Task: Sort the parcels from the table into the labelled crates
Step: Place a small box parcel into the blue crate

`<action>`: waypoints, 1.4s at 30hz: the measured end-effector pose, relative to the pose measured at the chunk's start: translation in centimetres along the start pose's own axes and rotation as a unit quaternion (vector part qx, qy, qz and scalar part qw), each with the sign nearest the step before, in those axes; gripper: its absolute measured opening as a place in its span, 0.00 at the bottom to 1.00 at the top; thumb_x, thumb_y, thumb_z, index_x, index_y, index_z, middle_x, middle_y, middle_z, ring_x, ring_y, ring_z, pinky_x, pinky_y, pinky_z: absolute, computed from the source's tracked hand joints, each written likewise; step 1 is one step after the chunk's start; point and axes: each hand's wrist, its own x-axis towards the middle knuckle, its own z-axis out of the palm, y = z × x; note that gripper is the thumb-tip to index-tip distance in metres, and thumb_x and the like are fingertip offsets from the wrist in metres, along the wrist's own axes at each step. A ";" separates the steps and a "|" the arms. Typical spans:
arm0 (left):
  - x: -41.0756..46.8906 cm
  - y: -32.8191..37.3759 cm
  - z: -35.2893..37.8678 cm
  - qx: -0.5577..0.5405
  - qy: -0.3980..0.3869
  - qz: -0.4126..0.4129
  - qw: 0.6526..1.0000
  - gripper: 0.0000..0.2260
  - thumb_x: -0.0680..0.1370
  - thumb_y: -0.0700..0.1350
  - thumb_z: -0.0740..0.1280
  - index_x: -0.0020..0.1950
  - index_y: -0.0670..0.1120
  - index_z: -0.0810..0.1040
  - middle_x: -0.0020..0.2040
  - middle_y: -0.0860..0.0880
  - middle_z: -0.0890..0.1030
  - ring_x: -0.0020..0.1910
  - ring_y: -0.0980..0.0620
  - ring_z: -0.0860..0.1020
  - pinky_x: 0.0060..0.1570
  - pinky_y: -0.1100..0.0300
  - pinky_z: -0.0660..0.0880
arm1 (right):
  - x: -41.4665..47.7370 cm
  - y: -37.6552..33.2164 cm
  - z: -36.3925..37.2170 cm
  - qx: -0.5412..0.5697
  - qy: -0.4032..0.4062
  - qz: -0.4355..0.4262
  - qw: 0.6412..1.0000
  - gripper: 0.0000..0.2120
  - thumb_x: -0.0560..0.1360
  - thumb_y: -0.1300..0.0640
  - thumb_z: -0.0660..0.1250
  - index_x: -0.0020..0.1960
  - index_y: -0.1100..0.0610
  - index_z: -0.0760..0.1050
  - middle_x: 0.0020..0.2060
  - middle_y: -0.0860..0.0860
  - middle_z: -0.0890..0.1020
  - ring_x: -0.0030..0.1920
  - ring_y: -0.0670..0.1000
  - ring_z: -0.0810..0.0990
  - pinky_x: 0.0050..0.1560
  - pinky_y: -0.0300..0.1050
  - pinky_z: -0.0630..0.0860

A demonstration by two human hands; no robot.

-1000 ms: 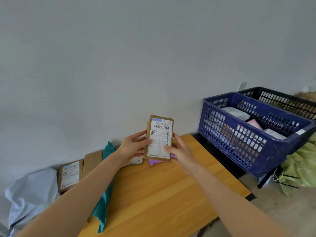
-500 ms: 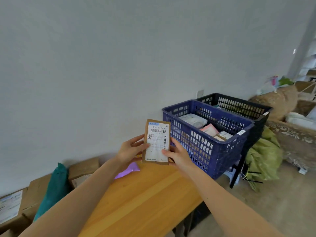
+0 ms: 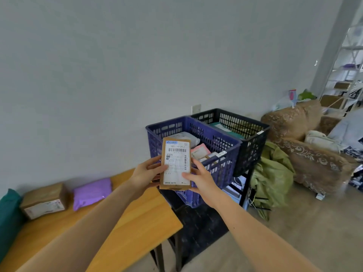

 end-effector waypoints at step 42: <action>31.6 5.2 6.9 0.066 0.137 -0.006 0.988 0.21 0.78 0.35 0.66 0.69 0.46 0.70 0.59 0.47 0.79 0.58 0.46 0.78 0.56 0.46 0.78 | 33.2 -5.3 -13.3 -0.023 -0.103 0.005 0.994 0.27 0.78 0.68 0.63 0.72 0.49 0.63 0.68 0.48 0.73 0.63 0.53 0.76 0.54 0.52 0.80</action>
